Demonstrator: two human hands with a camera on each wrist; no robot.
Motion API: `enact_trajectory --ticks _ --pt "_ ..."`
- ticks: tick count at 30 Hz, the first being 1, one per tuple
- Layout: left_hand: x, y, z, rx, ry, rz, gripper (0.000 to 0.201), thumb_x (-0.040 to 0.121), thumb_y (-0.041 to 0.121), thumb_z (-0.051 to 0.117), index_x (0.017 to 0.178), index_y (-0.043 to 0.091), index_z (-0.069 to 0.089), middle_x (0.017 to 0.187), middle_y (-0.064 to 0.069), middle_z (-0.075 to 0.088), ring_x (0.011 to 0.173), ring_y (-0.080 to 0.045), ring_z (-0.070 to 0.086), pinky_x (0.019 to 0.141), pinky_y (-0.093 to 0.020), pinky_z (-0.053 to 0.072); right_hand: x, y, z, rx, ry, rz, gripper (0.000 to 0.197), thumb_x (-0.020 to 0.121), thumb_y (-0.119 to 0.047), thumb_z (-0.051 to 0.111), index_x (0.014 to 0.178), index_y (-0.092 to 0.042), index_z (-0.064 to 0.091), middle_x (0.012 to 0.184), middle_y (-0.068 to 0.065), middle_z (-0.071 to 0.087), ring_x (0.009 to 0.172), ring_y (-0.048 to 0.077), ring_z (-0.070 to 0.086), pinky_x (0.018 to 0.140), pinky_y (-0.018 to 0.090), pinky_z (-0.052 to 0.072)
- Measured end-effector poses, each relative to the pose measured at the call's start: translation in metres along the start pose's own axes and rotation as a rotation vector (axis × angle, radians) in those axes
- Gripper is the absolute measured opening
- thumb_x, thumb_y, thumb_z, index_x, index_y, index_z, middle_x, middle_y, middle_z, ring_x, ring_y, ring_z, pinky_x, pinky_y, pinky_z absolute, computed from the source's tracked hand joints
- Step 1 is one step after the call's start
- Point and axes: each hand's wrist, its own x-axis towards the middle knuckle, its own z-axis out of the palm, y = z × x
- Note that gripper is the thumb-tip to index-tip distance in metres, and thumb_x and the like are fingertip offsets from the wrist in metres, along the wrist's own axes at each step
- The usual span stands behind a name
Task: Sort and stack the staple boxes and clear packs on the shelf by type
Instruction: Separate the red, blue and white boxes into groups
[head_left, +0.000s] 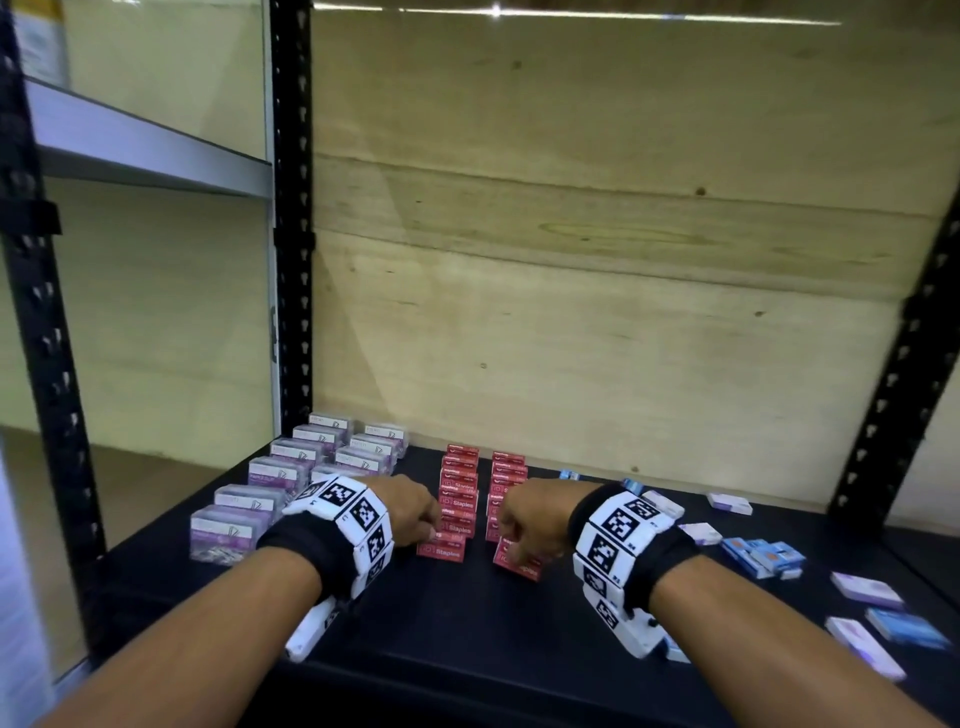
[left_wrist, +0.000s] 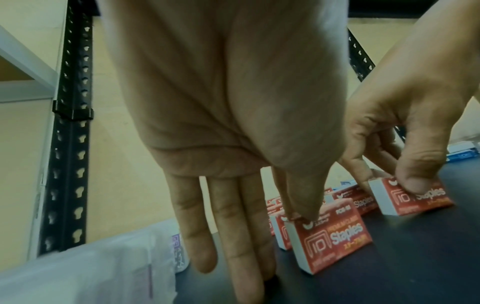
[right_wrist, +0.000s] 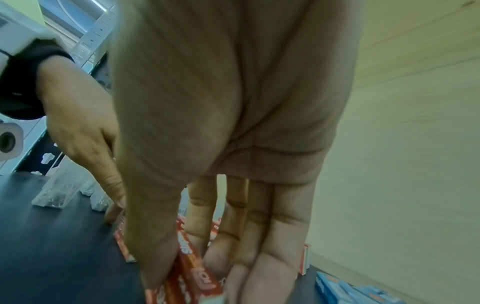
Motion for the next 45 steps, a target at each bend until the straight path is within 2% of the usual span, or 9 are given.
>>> enact_trajectory --ticks 5,11,15,20,28,34,38,42,45 --pt "0.001 0.003 0.003 -0.013 0.033 -0.066 0.035 0.096 0.048 0.049 0.126 0.029 0.056 0.123 0.004 0.061 0.109 -0.019 0.058 0.091 -0.033 0.048 0.003 0.003 0.004 0.021 0.008 -0.011 0.023 0.092 -0.029 0.066 0.107 -0.011 0.066 0.091 0.001 0.063 0.084 0.017 0.055 0.074 0.029 0.044" --pt "0.004 0.002 0.004 -0.040 0.019 -0.077 0.026 0.090 0.029 0.064 0.115 0.025 0.055 0.107 0.005 0.059 0.095 -0.015 0.056 0.079 -0.026 0.045 -0.005 0.018 0.004 0.114 -0.117 0.087 0.028 0.088 -0.030 0.070 0.106 -0.009 0.070 0.079 -0.003 0.066 0.059 0.008 0.056 0.059 0.024 0.051" --pt "0.009 0.003 0.005 -0.028 0.041 -0.079 0.018 0.090 0.026 0.064 0.106 0.025 0.054 0.102 0.006 0.058 0.095 -0.016 0.058 0.083 -0.029 0.048 -0.010 0.024 0.008 0.115 -0.109 0.097 0.024 0.092 -0.027 0.066 0.109 -0.010 0.069 0.081 -0.004 0.066 0.057 0.003 0.055 0.059 0.019 0.048" --pt "0.011 0.007 0.004 -0.032 0.030 -0.079 0.021 0.092 0.026 0.062 0.111 0.023 0.055 0.104 0.005 0.059 0.097 -0.016 0.059 0.080 -0.028 0.046 -0.009 0.022 0.010 0.120 -0.072 0.086 0.021 0.095 -0.026 0.062 0.111 -0.014 0.067 0.083 -0.005 0.067 0.057 0.002 0.052 0.058 0.018 0.044" --pt "0.008 0.004 0.002 -0.064 0.031 -0.053 0.022 0.094 0.026 0.060 0.115 0.022 0.054 0.078 0.013 0.053 0.061 -0.001 0.047 0.073 -0.025 0.044 -0.004 0.024 0.013 0.147 -0.064 0.068 0.021 0.096 -0.028 0.060 0.114 -0.015 0.063 0.077 -0.005 0.064 0.058 0.004 0.054 0.062 0.020 0.046" --pt "0.000 0.001 -0.008 -0.139 -0.029 -0.064 0.026 0.093 0.036 0.060 0.115 0.024 0.053 0.072 0.015 0.052 0.063 0.000 0.048 0.058 -0.019 0.037 -0.004 0.032 0.016 0.255 -0.098 0.068 0.027 0.093 -0.033 0.064 0.113 -0.016 0.060 0.086 0.000 0.069 0.066 0.012 0.061 0.066 0.024 0.051" --pt "0.004 -0.004 -0.023 -0.207 -0.025 -0.082 0.020 0.093 0.036 0.061 0.106 0.021 0.059 0.077 0.011 0.064 0.065 -0.003 0.058 0.061 -0.020 0.043 -0.006 0.053 0.012 0.342 -0.121 0.050 0.027 0.094 -0.029 0.063 0.114 -0.011 0.060 0.085 0.000 0.068 0.068 0.012 0.061 0.066 0.026 0.052" --pt "0.020 0.001 -0.047 -0.233 0.029 -0.048 0.014 0.091 0.037 0.063 0.097 0.025 0.061 0.079 0.009 0.070 0.067 -0.006 0.066 0.068 -0.025 0.051 -0.010 0.087 0.004 0.310 -0.065 0.099 0.015 0.091 -0.030 0.065 0.102 -0.023 0.059 0.074 -0.005 0.067 0.060 0.008 0.060 0.058 0.021 0.048" --pt "0.034 0.013 -0.066 -0.140 0.050 -0.009 0.012 0.092 0.041 0.061 0.094 0.029 0.060 0.078 0.010 0.070 0.067 -0.006 0.065 0.069 -0.026 0.049 -0.011 0.118 -0.001 0.295 -0.039 0.155 0.011 0.088 -0.029 0.066 0.098 -0.028 0.061 0.080 -0.003 0.072 0.074 0.018 0.067 0.071 0.028 0.052"
